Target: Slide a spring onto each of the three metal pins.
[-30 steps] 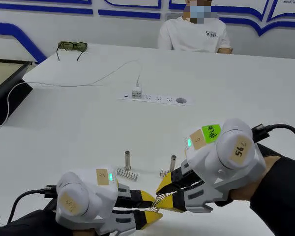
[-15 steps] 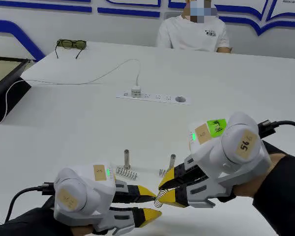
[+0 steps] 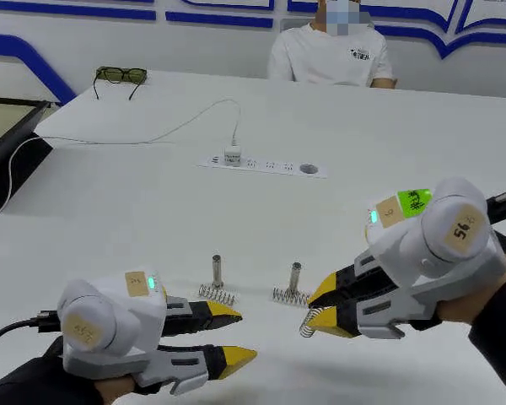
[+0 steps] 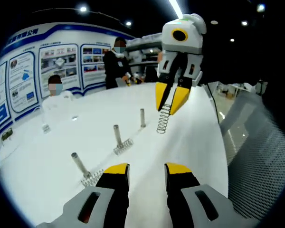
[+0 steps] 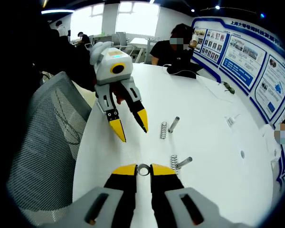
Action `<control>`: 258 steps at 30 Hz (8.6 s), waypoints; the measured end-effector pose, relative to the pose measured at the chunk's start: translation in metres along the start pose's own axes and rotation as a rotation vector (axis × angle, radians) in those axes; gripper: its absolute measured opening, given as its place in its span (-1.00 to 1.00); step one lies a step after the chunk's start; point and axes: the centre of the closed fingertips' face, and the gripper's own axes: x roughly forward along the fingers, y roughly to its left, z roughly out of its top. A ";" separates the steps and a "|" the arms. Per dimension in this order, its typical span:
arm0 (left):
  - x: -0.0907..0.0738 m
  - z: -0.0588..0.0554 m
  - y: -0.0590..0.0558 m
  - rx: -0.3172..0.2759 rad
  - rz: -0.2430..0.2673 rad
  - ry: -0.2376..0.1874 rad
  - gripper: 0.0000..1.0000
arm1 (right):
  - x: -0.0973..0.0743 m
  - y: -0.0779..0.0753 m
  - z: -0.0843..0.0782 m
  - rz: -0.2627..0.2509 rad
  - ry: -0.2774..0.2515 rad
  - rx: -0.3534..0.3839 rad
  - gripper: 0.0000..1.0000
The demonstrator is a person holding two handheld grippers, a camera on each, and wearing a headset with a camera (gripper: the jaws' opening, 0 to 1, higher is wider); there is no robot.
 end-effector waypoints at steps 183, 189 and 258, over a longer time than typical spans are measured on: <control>-0.023 -0.025 0.011 -0.108 0.087 0.031 -0.13 | 0.087 -0.060 -0.067 -0.006 0.174 0.154 -0.76; -0.021 -0.022 0.009 -0.095 0.080 0.031 -0.13 | 0.081 -0.051 -0.064 0.006 0.183 0.128 -0.77; 0.003 0.002 -0.024 0.081 -0.055 0.056 -0.76 | 0.042 0.034 0.033 0.170 0.049 -0.193 -0.77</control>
